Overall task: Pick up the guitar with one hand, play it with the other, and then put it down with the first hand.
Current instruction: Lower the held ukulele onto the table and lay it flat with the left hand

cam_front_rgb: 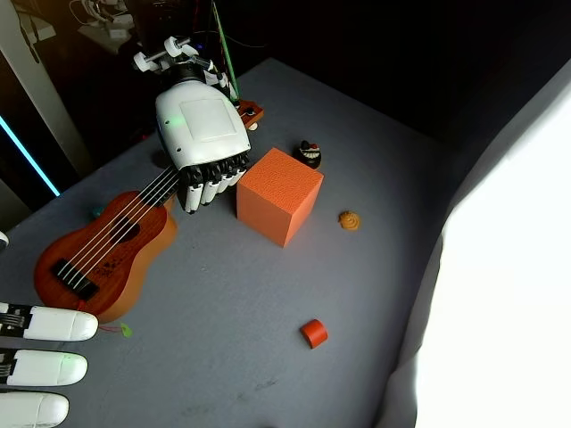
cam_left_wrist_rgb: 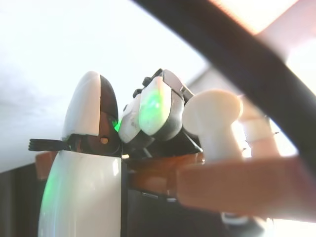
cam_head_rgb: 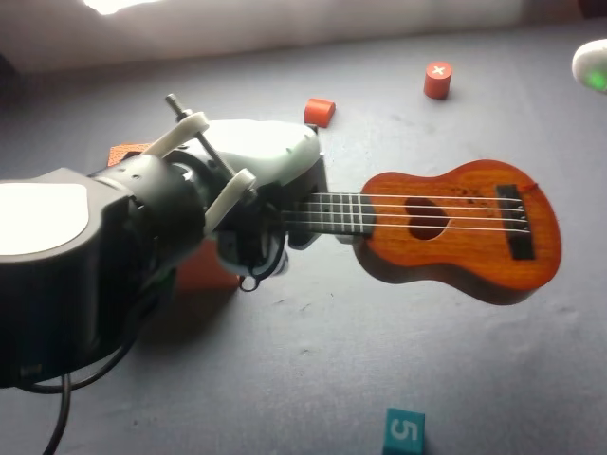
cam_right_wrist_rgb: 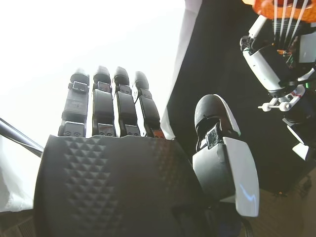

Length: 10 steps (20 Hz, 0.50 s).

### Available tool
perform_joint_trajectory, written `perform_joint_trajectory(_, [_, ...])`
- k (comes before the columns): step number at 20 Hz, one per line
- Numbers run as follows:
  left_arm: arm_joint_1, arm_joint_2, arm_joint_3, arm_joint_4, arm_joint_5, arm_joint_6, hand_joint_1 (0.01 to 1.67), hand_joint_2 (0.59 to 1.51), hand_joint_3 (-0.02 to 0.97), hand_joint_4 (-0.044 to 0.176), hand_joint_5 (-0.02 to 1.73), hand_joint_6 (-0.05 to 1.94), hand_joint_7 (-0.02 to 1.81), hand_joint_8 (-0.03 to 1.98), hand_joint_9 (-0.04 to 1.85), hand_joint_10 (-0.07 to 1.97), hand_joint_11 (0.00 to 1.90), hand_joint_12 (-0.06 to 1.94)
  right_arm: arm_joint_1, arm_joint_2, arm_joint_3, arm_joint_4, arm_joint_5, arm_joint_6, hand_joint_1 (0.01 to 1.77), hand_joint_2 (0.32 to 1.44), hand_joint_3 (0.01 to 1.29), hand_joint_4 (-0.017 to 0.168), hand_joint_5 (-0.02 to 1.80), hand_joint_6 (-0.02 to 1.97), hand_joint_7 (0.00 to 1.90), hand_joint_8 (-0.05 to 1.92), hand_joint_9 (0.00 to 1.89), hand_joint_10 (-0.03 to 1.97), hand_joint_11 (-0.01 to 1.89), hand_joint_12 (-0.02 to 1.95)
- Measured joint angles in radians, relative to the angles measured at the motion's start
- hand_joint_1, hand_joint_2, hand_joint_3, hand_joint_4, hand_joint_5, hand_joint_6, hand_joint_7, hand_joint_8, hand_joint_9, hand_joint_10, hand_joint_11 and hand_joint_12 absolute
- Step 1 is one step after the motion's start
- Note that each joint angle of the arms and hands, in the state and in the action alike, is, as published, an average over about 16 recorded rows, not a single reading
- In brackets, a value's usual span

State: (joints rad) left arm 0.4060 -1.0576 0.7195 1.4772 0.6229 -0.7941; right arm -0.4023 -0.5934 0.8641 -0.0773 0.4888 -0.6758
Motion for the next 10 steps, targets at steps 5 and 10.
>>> perform_joint_trajectory(5, [0.039, 0.012, -0.021, 0.063, -0.010, -0.053, 1.51, 1.075, -0.016, -0.002, 1.23, 1.87, 1.30, 1.97, 1.42, 1.93, 1.50, 1.93, 0.000, 0.000, -0.002, -0.003, 0.000, 0.000, 0.03, 1.33, 0.02, -0.003, 0.14, 0.06, 0.11, 0.02, 0.07, 0.02, 0.02, 0.01])
perform_joint_trajectory(10, [0.089, 0.017, -0.033, 0.137, -0.015, -0.119, 1.52, 1.075, -0.016, -0.002, 1.22, 1.87, 1.30, 1.97, 1.42, 1.93, 1.49, 1.93, 0.000, 0.000, -0.005, -0.006, 0.000, 0.000, 0.03, 1.33, 0.02, -0.003, 0.14, 0.06, 0.10, 0.02, 0.07, 0.02, 0.02, 0.01])
